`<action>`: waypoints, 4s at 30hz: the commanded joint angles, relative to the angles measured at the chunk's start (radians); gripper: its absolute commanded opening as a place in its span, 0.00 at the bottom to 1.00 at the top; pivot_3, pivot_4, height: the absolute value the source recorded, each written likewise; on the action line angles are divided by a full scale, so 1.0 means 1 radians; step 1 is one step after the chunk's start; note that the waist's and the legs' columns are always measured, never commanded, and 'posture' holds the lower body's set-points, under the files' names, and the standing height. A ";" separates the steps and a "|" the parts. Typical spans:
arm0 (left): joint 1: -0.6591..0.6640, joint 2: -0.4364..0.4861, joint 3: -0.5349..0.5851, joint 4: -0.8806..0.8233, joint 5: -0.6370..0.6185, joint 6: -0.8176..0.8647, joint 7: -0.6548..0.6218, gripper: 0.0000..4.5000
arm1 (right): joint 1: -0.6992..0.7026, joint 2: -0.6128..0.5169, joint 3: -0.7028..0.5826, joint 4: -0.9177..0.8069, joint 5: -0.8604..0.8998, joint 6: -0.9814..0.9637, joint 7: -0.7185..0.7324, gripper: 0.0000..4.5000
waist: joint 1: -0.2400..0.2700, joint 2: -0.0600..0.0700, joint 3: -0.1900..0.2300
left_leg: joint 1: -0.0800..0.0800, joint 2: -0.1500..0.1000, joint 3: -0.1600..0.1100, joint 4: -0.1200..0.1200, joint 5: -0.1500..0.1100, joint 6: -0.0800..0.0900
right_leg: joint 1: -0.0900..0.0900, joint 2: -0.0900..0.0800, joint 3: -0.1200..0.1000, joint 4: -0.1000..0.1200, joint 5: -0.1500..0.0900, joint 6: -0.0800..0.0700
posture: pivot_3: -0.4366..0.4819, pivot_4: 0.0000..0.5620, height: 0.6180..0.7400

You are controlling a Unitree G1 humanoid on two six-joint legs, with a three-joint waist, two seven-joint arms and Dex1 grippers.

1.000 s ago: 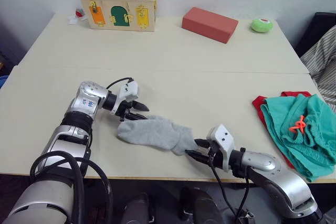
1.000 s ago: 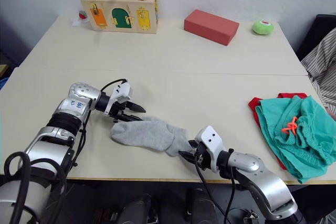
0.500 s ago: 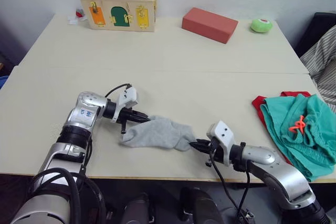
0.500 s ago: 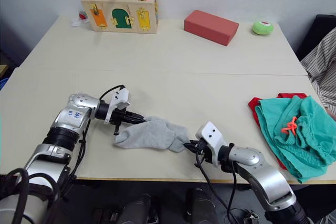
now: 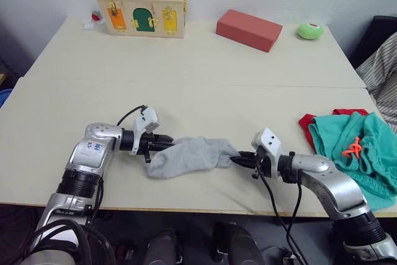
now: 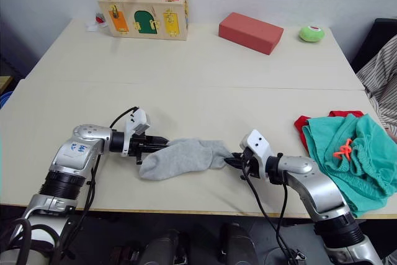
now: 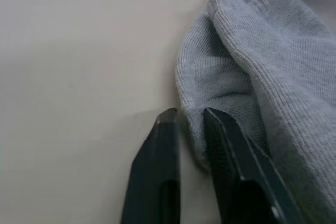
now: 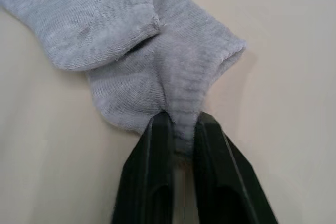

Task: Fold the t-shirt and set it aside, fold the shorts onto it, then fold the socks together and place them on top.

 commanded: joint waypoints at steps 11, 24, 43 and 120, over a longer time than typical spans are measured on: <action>0.155 0.285 0.274 -0.247 -0.285 0.349 -0.042 1.00 | 0.007 -0.249 -0.208 -0.128 0.273 0.164 0.260 0.88 | -0.003 0.001 0.001 | 0.000 0.002 -0.001 -0.001 -0.001 -0.001 | -0.001 0.000 -0.001 -0.001 0.000 -0.001 | 0.48 0.27 1.00; 0.412 0.165 0.290 -0.629 -0.405 0.526 0.260 1.00 | -0.312 0.083 0.138 0.001 0.107 0.295 -0.014 0.88 | 0.003 0.003 0.002 | -0.002 0.000 -0.002 -0.001 -0.002 -0.003 | -0.002 -0.001 0.000 -0.001 -0.001 -0.002 | 0.48 0.27 1.00; 0.483 0.137 0.212 -0.637 -0.419 0.445 0.346 0.57 | -0.285 0.134 0.140 0.032 0.065 0.257 0.008 0.43 | -0.002 0.003 0.002 | -0.002 0.001 -0.002 -0.002 -0.002 -0.004 | -0.002 -0.001 0.000 -0.002 -0.001 -0.002 | 0.48 0.27 1.00; -0.061 -0.164 -0.083 0.198 -0.029 -0.393 0.097 0.00 | 0.022 0.295 0.115 0.065 -0.241 -0.347 -0.207 0.00 | -0.001 0.005 0.003 | -0.003 0.000 0.001 -0.002 -0.001 -0.002 | -0.003 0.002 0.000 -0.002 0.000 -0.001 | 0.48 0.27 1.00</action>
